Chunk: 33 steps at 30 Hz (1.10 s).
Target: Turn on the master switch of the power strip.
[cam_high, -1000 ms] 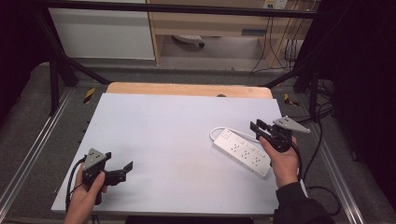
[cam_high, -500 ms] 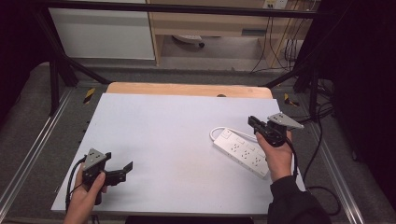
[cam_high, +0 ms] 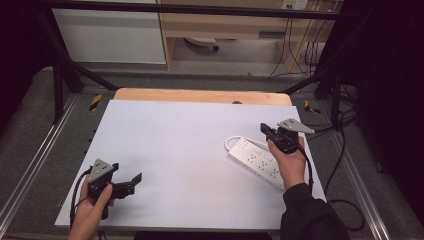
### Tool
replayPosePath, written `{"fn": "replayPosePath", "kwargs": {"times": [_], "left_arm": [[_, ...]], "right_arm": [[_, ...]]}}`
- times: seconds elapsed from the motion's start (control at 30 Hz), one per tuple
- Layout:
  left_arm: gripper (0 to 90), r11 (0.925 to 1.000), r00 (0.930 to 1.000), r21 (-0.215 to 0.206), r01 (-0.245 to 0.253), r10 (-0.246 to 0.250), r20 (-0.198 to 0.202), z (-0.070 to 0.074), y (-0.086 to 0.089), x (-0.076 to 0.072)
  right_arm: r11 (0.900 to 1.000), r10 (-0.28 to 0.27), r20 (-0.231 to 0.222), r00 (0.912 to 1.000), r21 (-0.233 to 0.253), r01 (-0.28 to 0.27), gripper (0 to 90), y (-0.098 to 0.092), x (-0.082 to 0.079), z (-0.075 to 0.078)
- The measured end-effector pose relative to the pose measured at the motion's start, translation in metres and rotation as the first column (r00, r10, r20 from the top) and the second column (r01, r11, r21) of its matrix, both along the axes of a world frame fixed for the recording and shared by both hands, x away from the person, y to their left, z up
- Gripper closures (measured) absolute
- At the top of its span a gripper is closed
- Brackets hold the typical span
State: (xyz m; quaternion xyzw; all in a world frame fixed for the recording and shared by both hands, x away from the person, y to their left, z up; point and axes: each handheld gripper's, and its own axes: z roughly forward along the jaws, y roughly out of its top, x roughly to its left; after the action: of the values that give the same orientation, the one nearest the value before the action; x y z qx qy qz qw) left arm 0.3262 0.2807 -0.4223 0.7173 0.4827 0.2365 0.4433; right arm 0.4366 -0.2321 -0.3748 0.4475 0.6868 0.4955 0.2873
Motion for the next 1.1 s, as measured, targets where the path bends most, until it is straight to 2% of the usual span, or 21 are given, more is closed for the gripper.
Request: {"fn": "replayPosePath", "kwargs": {"times": [0.57, 1.1], "left_arm": [[6.8, 0.9999, 1.0000, 0.012, 0.005, -0.005, 0.008, 0.000, 0.000, 0.000], [6.8, 0.9999, 1.0000, 0.017, 0.002, -0.002, 0.007, 0.000, 0.000, 0.000]], "right_arm": [[0.998, 0.008, -0.073, 0.9973, -0.056, -0.012, 90.0, 0.017, 0.016, -0.017], [0.994, 0.022, -0.149, 0.9886, -0.105, -0.038, 90.0, 0.028, 0.022, -0.032]]}}
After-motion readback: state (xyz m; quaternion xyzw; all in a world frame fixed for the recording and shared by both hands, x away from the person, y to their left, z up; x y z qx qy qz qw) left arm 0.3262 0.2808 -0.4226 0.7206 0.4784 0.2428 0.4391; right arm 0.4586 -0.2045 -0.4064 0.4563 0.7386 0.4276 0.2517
